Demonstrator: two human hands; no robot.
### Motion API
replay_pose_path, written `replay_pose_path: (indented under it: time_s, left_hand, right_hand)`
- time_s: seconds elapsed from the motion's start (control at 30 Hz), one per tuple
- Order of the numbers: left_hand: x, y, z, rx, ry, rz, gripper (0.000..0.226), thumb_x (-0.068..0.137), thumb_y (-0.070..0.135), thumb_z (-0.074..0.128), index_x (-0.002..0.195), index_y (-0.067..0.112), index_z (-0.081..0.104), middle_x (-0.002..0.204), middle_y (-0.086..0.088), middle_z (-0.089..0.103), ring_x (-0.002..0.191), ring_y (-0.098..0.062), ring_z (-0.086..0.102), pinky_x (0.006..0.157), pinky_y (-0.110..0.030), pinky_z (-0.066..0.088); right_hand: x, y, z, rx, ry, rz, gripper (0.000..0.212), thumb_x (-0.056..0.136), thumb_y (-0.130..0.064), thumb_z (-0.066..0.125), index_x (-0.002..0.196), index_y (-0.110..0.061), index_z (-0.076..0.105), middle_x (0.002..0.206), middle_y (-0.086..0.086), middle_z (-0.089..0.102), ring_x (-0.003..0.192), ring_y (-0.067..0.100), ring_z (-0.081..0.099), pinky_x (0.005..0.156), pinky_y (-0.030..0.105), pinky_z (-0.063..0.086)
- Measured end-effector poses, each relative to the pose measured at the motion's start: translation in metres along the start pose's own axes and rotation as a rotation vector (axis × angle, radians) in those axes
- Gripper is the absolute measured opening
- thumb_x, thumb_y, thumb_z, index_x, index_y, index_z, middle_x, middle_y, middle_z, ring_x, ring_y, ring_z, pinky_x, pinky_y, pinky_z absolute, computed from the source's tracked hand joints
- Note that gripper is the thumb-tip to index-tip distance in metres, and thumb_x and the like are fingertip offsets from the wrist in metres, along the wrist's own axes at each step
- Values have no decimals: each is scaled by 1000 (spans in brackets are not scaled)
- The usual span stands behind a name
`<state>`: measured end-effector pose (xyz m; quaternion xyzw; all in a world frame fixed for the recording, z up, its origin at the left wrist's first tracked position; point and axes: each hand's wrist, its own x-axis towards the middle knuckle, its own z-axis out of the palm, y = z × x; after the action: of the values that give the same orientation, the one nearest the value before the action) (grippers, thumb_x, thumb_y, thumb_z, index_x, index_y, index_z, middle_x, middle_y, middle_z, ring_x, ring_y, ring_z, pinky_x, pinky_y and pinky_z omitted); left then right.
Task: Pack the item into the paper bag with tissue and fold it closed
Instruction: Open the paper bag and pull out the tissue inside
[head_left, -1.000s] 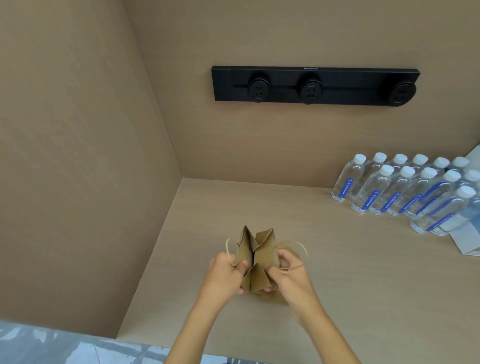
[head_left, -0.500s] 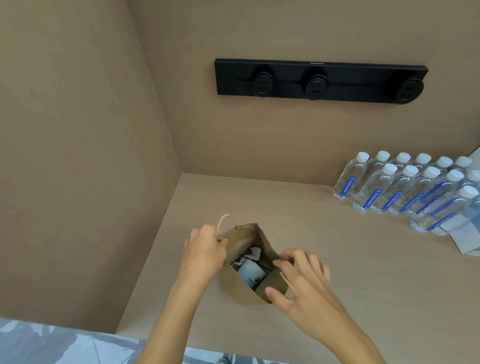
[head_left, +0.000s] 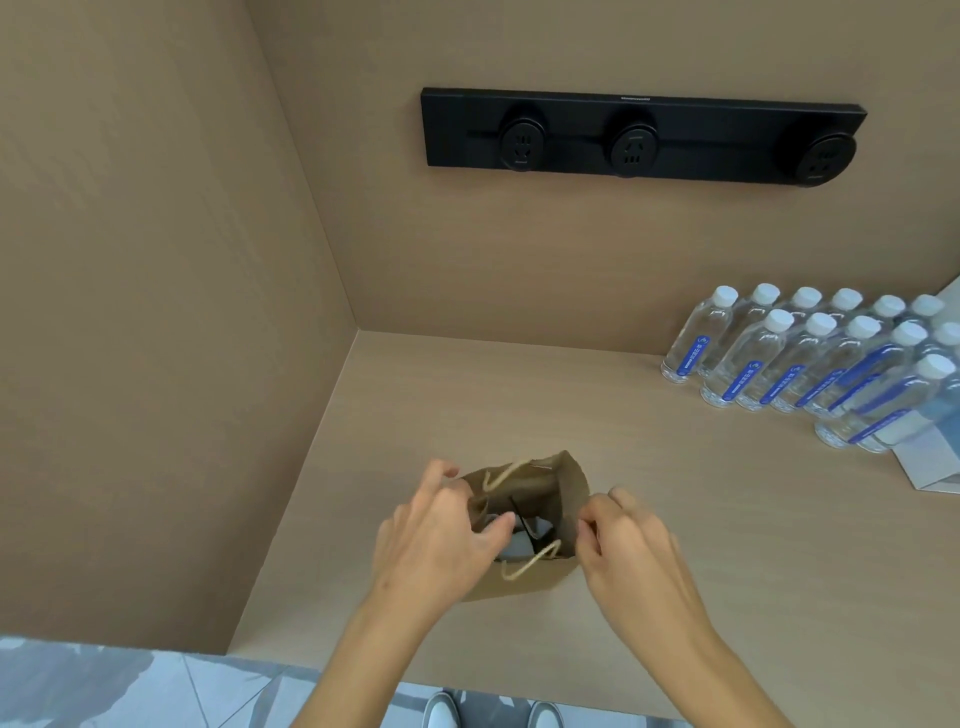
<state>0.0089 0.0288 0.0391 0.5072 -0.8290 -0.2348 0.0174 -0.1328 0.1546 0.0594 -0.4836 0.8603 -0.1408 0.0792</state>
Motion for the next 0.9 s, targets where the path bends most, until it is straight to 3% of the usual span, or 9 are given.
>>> replay_pose_path:
  time_s: [0.07, 0.13, 0.23, 0.3, 0.43, 0.57, 0.73, 0.83, 0.9]
  left_hand:
    - [-2, -1, 0, -43, -28, -30, 27, 82, 47, 60, 72, 23, 52, 119, 11, 48, 78, -28, 56, 68, -35, 45]
    - [-4, -2, 1, -100, -34, 5, 8, 84, 23, 61, 81, 23, 54, 115, 6, 48, 80, -27, 57, 72, -41, 53]
    - [-7, -6, 6, -130, -83, 86, 57, 78, 4, 51, 128, 31, 43, 128, 9, 38, 97, -34, 60, 83, -47, 54]
    - [-10, -7, 5, -169, -81, 94, 76, 75, -1, 47, 135, 42, 28, 138, 13, 26, 105, -35, 58, 87, -46, 53]
    - [-13, -13, 10, -253, -66, 71, 83, 72, -4, 48, 134, 47, 27, 150, 11, 23, 116, -33, 55, 92, -44, 52]
    - [-21, -11, 16, -302, -59, 96, 82, 71, -3, 47, 137, 41, 27, 151, 8, 27, 117, -33, 55, 94, -44, 51]
    - [-27, -5, 18, -339, -63, 139, 83, 72, -1, 44, 144, 34, 22, 146, 14, 24, 112, -33, 57, 89, -47, 52]
    - [-28, 0, 16, -319, -87, 130, 82, 75, 0, 47, 143, 36, 18, 151, 13, 20, 110, -35, 57, 88, -45, 51]
    - [-27, 1, 15, -321, -92, 124, 82, 76, -1, 48, 143, 34, 17, 152, 12, 19, 109, -34, 58, 86, -43, 51]
  right_hand:
    - [1, 1, -1, -2, 21, -101, 12, 85, -14, 40, 81, -14, 51, 97, -3, 47, 86, 21, 43, 65, 31, 41]
    - [7, -3, -6, 12, -65, -274, 29, 84, -21, 28, 97, -21, 54, 109, -9, 44, 96, 13, 39, 77, 21, 34]
    - [15, -9, -19, -120, -269, -595, 19, 82, -14, 57, 99, -19, 65, 101, -4, 60, 93, 16, 56, 75, 22, 43]
    - [20, -10, -27, -392, -341, -759, 19, 65, -1, 68, 79, -13, 67, 80, 3, 64, 67, 24, 63, 52, 31, 45]
    - [36, -19, -27, -660, -553, -706, 31, 80, 10, 53, 108, -3, 59, 98, 16, 66, 82, 37, 67, 55, 35, 38]
    - [49, -36, -5, -712, -768, -582, 30, 87, 3, 57, 116, -3, 58, 108, 16, 65, 94, 35, 65, 61, 33, 43]
    - [53, -49, 27, -576, -983, -443, 21, 89, -1, 59, 110, -3, 62, 100, 15, 65, 77, 28, 63, 66, 34, 52]
    - [51, -45, 53, -578, -1026, -440, 32, 91, -3, 58, 123, -6, 59, 125, 16, 58, 96, 31, 65, 84, 41, 56]
    - [53, -42, 63, -640, -1081, -397, 49, 91, -3, 57, 139, -7, 47, 139, 20, 46, 96, 31, 63, 81, 41, 56]
